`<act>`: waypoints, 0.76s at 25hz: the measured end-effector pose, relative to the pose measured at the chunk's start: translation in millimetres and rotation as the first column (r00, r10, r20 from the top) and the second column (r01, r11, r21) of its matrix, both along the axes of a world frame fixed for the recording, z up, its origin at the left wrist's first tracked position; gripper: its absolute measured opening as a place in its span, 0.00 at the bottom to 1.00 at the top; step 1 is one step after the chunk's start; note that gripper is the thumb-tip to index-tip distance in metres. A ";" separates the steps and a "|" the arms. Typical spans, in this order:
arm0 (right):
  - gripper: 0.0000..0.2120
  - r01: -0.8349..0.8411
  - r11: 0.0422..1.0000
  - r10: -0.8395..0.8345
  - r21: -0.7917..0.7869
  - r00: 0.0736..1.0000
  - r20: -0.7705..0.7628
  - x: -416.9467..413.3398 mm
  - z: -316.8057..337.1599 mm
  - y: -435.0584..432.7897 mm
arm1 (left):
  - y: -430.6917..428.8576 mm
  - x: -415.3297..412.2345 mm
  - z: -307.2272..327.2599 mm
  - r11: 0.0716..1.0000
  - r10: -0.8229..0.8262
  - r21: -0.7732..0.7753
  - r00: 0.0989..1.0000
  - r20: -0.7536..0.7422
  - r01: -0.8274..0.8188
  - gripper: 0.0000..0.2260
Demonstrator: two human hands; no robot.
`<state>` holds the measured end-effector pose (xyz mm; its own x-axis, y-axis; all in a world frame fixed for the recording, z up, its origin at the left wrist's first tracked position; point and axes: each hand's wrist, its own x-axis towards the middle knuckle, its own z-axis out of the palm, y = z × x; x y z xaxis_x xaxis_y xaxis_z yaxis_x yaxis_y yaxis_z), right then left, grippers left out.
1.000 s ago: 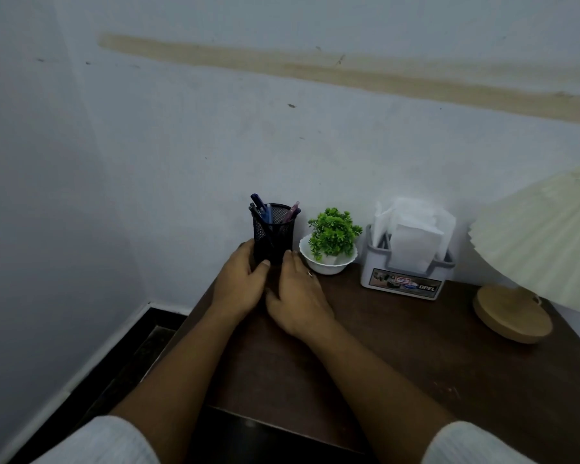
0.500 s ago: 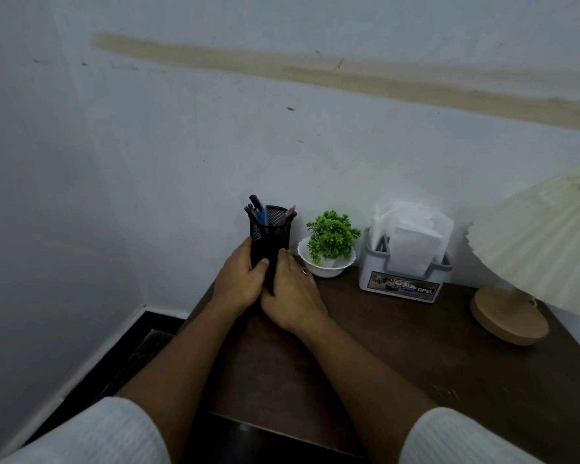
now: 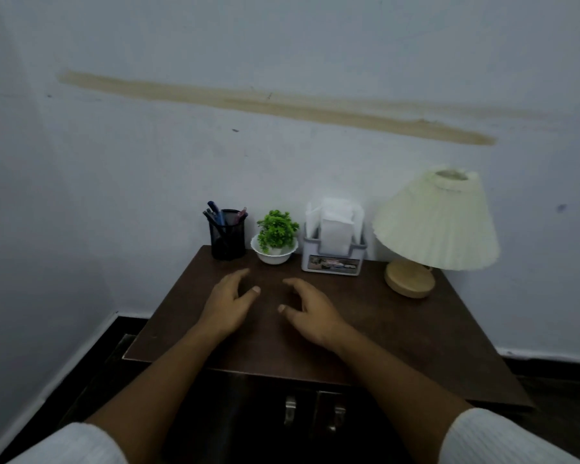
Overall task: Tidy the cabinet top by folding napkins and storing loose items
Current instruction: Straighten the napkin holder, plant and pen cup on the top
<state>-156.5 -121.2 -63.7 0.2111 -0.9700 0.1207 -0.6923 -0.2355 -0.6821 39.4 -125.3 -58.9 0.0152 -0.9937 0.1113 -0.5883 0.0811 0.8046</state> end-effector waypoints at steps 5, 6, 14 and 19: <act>0.20 0.298 0.947 -0.308 -0.122 0.948 -0.078 -102.3 -0.5 46.5 | 25.9 -90.3 8.4 0.955 -0.297 0.037 0.954 0.042 0.296 0.21; 0.19 0.379 0.917 -0.388 -0.127 0.919 -0.063 -120.8 -1.0 52.5 | 29.1 -111.1 8.3 0.941 -0.339 0.037 0.940 0.036 0.337 0.21; 0.33 0.540 0.835 -0.544 -0.102 0.839 -0.010 -193.5 -4.7 45.9 | 13.1 -227.9 1.2 0.898 -0.437 0.043 0.899 -0.007 0.437 0.30; 0.32 0.535 0.838 -0.536 -0.105 0.844 0.026 -202.1 -5.3 31.6 | -10.5 -245.7 -7.0 0.925 -0.370 -0.027 0.913 0.173 0.380 0.36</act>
